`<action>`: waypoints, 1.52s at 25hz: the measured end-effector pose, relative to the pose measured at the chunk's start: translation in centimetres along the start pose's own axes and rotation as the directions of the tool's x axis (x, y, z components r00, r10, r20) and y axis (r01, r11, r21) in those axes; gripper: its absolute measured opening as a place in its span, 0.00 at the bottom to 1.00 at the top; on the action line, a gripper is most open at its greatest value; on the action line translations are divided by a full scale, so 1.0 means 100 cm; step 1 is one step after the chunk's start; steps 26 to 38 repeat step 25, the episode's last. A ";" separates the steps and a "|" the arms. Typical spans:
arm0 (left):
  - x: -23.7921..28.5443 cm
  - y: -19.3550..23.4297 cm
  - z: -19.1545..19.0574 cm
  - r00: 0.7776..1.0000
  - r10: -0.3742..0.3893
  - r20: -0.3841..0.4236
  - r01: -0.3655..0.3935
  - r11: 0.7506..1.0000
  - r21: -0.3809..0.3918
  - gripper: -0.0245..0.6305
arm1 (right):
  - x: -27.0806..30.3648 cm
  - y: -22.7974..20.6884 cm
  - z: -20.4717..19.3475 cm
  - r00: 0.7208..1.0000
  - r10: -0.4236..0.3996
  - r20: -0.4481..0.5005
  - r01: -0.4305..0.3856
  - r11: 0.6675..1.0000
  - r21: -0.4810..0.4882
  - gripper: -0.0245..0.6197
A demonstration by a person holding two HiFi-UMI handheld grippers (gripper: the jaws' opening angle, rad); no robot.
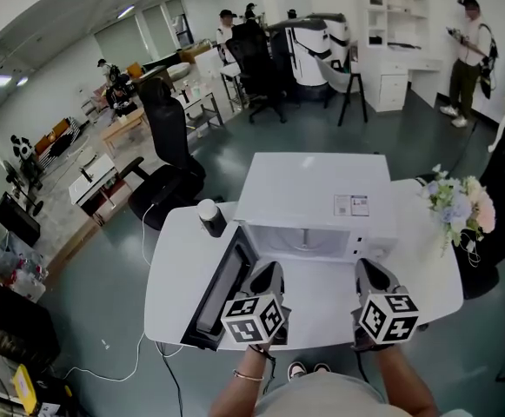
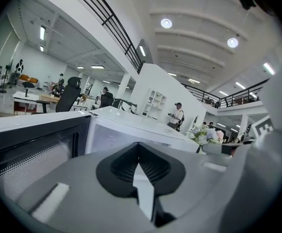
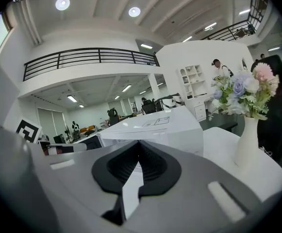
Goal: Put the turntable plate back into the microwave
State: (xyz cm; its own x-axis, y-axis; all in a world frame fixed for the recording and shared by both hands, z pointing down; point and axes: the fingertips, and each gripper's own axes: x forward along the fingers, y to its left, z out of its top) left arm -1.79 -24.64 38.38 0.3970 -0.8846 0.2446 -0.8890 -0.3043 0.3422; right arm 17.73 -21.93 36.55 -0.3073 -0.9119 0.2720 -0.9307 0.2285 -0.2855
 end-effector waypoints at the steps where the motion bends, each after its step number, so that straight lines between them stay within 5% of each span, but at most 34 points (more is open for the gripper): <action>1: 0.000 -0.001 0.000 1.000 -0.001 -0.001 0.001 1.000 0.001 0.04 | -0.001 0.000 0.000 1.000 -0.002 0.000 0.002 1.000 0.004 0.05; 38: 0.005 0.010 -0.001 1.000 -0.001 -0.006 0.001 1.000 -0.019 0.04 | 0.010 0.013 0.001 1.000 0.017 -0.017 -0.017 1.000 -0.013 0.05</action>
